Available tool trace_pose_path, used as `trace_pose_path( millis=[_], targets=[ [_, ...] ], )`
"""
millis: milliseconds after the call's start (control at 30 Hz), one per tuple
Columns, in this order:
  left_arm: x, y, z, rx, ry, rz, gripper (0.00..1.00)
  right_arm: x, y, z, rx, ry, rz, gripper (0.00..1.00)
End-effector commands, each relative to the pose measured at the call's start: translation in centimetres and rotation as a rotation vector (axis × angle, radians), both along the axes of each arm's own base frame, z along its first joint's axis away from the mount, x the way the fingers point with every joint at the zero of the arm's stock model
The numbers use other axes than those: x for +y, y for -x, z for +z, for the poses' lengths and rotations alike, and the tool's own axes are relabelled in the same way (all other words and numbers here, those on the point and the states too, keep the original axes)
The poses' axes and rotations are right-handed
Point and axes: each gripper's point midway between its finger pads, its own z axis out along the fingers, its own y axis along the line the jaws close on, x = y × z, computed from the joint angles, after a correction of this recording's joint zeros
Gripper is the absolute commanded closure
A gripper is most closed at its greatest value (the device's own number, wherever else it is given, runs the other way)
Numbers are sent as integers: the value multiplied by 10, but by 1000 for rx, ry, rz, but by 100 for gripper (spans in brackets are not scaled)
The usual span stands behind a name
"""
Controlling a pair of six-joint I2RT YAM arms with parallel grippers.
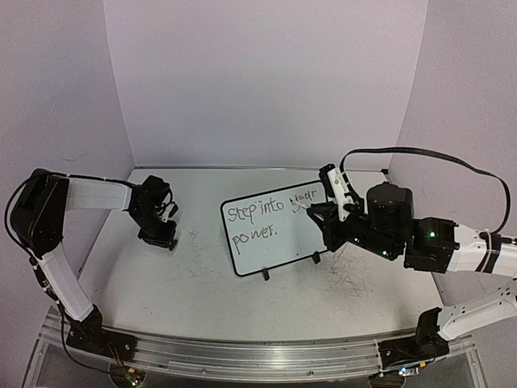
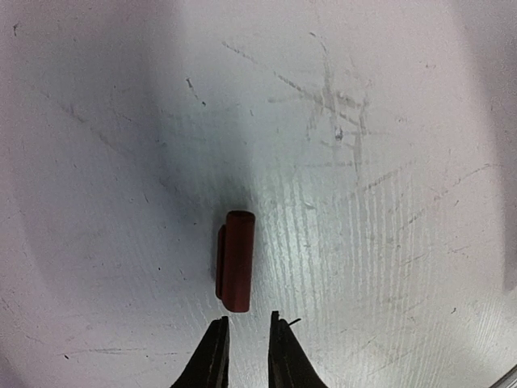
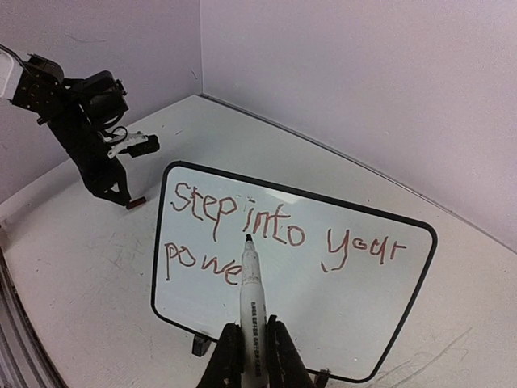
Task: Write a sentence on the whiteboard
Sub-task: Pick up the pen cap from the center of the board.
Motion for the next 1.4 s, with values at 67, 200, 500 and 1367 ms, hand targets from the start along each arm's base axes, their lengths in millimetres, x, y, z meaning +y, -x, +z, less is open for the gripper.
trace_pose_path(
  millis=[67,200,500,1367],
  targets=[
    [-3,-12,3,-37,-1,-3,59,2,5,42,-32,-127,22,100],
    [-2,-21,-3,-39,-31,-12,57,-4,6,42,-32,-136,8,100],
    [-6,-24,-18,-5,-38,-36,68,-3,3,38,-34,-119,1,100],
    [-10,-22,-31,30,-53,-86,76,-7,4,38,-39,-144,-7,100]
  ],
)
